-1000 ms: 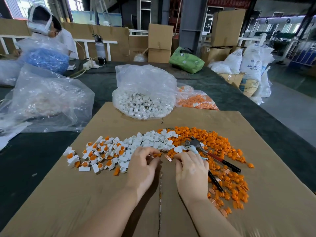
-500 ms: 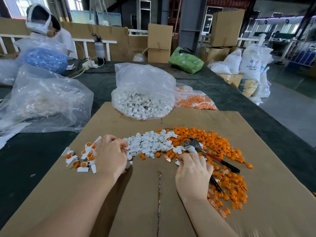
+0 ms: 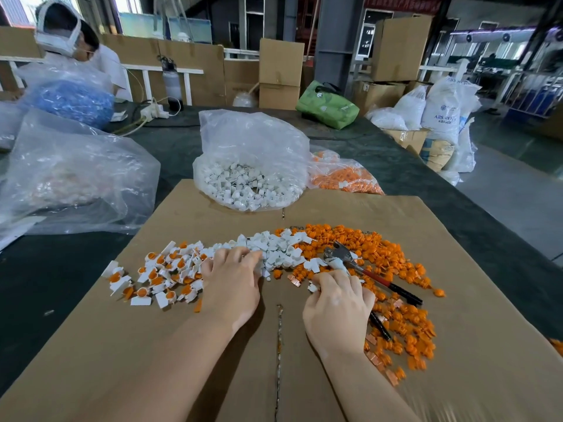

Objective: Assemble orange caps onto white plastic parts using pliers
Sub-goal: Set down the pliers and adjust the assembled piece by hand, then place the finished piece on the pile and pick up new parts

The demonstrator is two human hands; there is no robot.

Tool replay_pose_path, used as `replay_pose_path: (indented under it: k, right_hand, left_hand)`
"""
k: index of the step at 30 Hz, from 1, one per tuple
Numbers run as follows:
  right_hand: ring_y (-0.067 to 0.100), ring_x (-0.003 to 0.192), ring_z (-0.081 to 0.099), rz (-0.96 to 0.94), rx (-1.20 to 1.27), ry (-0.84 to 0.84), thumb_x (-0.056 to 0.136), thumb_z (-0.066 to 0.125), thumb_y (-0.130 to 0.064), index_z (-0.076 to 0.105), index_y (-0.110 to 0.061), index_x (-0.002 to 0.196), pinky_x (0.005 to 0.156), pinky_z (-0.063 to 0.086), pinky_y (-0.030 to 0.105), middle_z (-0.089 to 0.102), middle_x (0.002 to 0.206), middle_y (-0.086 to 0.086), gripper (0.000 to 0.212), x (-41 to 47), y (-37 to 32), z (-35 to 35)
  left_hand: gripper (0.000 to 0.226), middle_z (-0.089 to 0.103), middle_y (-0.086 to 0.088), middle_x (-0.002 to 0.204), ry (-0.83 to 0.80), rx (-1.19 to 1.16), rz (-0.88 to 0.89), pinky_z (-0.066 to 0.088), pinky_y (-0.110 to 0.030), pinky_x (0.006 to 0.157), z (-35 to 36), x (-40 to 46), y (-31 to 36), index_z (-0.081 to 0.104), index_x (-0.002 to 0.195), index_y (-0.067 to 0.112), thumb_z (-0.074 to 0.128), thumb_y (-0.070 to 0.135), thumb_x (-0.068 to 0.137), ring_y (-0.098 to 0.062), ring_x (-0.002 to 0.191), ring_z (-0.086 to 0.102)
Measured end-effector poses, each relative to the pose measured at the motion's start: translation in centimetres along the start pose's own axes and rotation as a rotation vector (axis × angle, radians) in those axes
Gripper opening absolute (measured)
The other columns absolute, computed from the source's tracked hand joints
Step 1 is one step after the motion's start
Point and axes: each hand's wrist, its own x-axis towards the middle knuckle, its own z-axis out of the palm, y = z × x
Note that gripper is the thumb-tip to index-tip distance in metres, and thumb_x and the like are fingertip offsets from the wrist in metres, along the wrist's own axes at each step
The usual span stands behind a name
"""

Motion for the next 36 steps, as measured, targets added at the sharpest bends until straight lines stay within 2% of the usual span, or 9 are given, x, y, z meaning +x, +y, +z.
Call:
replay_pose_path:
  k: [6,11,14,17,21,24,28,32,36]
  right_hand:
    - [0.026,0.068,0.061,-0.058,-0.035,-0.014,0.055,0.083,-0.002,0.067,-0.014,0.067,0.068,0.048,0.043,0.063,0.071,0.002,0.023,0.0,0.0,0.0]
    - [0.027,0.071,0.063,-0.066,-0.016,-0.004,0.055,0.082,0.003,0.069,-0.013,0.073,0.070,0.048,0.045,0.066,0.075,0.003,0.027,0.0,-0.1,-0.1]
    - [0.030,0.074,0.063,0.007,-0.026,0.006,0.050,0.080,-0.003,0.070,-0.009,0.081,0.073,0.046,0.045,0.068,0.081,0.006,0.033,0.0,-0.2,-0.3]
    - [0.030,0.071,0.061,0.032,-0.066,-0.010,0.050,0.080,-0.006,0.068,-0.009,0.076,0.074,0.045,0.044,0.067,0.077,0.006,0.029,0.0,-0.3,-0.4]
    - [0.027,0.066,0.061,0.013,-0.073,-0.015,0.052,0.082,0.004,0.068,-0.012,0.067,0.072,0.046,0.044,0.064,0.069,0.004,0.026,0.0,-0.2,-0.3]
    - [0.026,0.065,0.062,-0.001,-0.078,-0.048,0.051,0.084,0.006,0.069,-0.013,0.071,0.075,0.046,0.044,0.065,0.070,0.004,0.031,0.0,-0.1,0.0]
    - [0.028,0.077,0.063,-0.013,-0.075,-0.149,0.070,0.076,0.002,0.072,-0.013,0.088,0.085,0.038,0.044,0.067,0.084,0.005,0.024,0.1,0.1,0.2]
    - [0.027,0.057,0.061,-0.027,-0.058,-0.096,0.049,0.085,0.009,0.066,-0.010,0.068,0.066,0.051,0.044,0.062,0.064,0.005,0.032,0.3,-0.3,-0.2]
    - [0.031,0.062,0.063,0.011,0.007,-0.137,0.054,0.078,0.014,0.066,-0.005,0.072,0.070,0.050,0.045,0.063,0.064,0.008,0.029,0.2,-0.1,0.0]
  left_hand:
    - [0.023,0.055,0.016,0.115,0.007,-0.003,0.014,0.014,-0.034,0.085,0.1,0.2,0.7,0.053,0.117,0.038,0.049,0.033,0.095,-0.013,0.112,0.034]
    - [0.024,0.060,0.015,0.110,0.065,-0.069,0.053,0.011,-0.029,0.078,0.3,-0.1,1.0,0.057,0.117,0.037,0.053,0.033,0.093,-0.011,0.107,0.040]
    - [0.025,0.065,0.005,0.100,0.127,-0.207,0.101,0.027,-0.026,0.081,0.2,-0.4,1.6,0.060,0.118,0.025,0.051,0.030,0.095,-0.015,0.097,0.047]
    - [0.023,0.059,0.005,0.077,0.107,-0.279,0.179,0.037,-0.024,0.065,0.4,-1.1,2.4,0.064,0.106,0.019,0.044,0.027,0.099,-0.012,0.074,0.050]
    - [0.025,0.068,0.005,0.090,0.092,-0.379,0.132,0.039,-0.014,0.063,1.0,-1.8,3.3,0.064,0.108,0.021,0.042,0.030,0.099,-0.008,0.077,0.059]
    - [0.024,0.059,0.008,0.095,0.077,-0.520,0.041,0.033,0.000,0.069,1.2,-1.9,4.0,0.066,0.110,0.017,0.048,0.027,0.097,-0.001,0.082,0.051]
    - [0.017,0.056,0.013,0.093,0.042,-0.598,-0.048,0.031,0.001,0.071,1.3,-1.9,3.9,0.067,0.104,0.018,0.054,0.024,0.094,-0.002,0.088,0.050]
    - [0.005,0.062,0.012,0.085,-0.025,-0.724,-0.116,0.036,0.000,0.063,1.2,-2.2,3.5,0.062,0.092,0.026,0.056,0.026,0.093,0.000,0.077,0.054]
    - [0.009,0.061,0.013,0.078,-0.041,-0.752,-0.121,0.036,-0.003,0.060,1.1,-2.4,3.5,0.057,0.085,0.030,0.056,0.025,0.093,-0.001,0.074,0.055]
